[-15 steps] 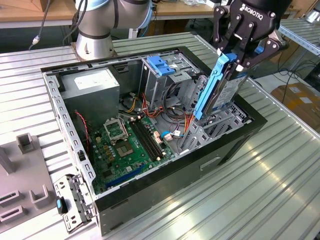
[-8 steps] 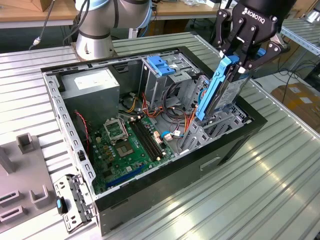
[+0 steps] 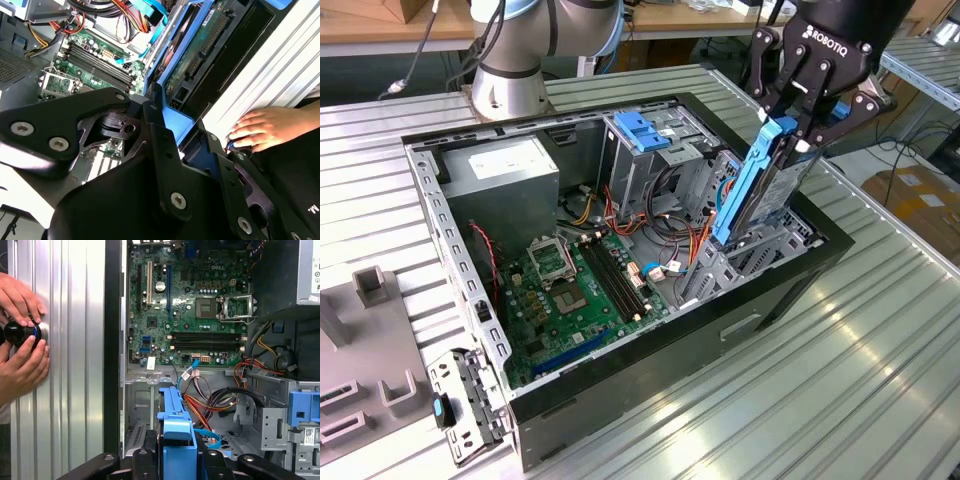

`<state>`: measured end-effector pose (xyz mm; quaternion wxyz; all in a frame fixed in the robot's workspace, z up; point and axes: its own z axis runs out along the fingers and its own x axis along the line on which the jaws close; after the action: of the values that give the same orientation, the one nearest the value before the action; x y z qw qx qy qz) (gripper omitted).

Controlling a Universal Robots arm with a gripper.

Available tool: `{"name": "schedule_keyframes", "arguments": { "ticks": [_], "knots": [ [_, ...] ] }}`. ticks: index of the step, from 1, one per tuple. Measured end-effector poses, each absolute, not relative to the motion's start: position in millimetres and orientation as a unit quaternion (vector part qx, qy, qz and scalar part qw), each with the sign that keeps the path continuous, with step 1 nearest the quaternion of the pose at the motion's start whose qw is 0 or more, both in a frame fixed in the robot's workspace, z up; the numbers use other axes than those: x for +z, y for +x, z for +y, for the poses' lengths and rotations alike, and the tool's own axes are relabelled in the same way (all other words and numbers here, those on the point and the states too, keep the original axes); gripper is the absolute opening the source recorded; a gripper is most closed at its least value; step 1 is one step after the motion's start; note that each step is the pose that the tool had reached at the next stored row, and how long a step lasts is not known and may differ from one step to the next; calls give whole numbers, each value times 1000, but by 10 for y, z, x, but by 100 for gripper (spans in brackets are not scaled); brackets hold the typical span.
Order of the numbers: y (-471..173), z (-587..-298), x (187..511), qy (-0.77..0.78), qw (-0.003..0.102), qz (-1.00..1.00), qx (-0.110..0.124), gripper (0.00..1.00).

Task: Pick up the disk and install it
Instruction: 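Insert the disk into the insertion slot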

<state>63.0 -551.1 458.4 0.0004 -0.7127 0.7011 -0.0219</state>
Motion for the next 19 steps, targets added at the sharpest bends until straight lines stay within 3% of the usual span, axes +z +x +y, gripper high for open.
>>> {"name": "schedule_keyframes", "arguments": {
  "ticks": [19],
  "knots": [
    [620,-5578,4385,-708,0,705,-22,37]
  ]
}}
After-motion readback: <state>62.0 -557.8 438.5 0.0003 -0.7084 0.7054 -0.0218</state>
